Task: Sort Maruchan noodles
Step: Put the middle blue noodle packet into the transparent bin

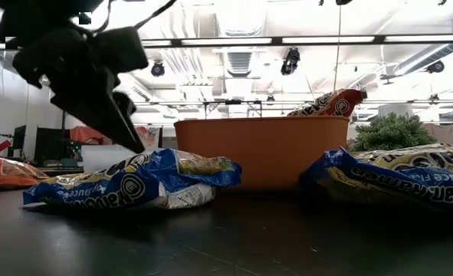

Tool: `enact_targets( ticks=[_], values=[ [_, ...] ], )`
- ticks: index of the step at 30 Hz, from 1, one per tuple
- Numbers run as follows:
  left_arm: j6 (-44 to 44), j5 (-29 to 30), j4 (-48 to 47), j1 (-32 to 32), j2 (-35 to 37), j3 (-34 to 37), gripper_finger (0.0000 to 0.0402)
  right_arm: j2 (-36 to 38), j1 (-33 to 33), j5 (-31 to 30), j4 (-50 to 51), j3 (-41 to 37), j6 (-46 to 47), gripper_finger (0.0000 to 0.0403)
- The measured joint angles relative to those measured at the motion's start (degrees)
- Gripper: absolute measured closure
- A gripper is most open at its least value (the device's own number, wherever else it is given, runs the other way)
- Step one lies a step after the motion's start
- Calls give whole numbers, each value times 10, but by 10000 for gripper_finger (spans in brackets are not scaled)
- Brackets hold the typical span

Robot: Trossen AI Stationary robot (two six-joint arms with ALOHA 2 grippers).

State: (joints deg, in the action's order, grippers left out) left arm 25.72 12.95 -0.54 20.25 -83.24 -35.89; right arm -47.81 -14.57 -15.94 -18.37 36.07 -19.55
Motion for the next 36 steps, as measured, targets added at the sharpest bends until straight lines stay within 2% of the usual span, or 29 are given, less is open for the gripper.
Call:
enact_targets(
  ticks=[6, 11, 22, 27, 31, 36],
  values=[
    [31, 0, 179, 0, -8, 77, 189, 1, 0, 5, 4, 0, 0, 394],
    [41, 4, 253, 0, -31, 102, 189, 1, 0, 5, 3, 0, -2, 394],
    [46, 15, 298, 0, -122, 84, 189, 1, 0, 5, 5, 0, -6, 394],
    [59, -15, 332, 0, -147, 83, 195, 1, 0, 5, 5, 0, -5, 394],
    [63, -19, 332, 1, -146, 86, 217, 1, 0, 5, 5, 0, -5, 394],
    [57, -33, 330, 1, -145, 87, 278, 1, 0, 5, 5, 0, -5, 394]
  ],
)
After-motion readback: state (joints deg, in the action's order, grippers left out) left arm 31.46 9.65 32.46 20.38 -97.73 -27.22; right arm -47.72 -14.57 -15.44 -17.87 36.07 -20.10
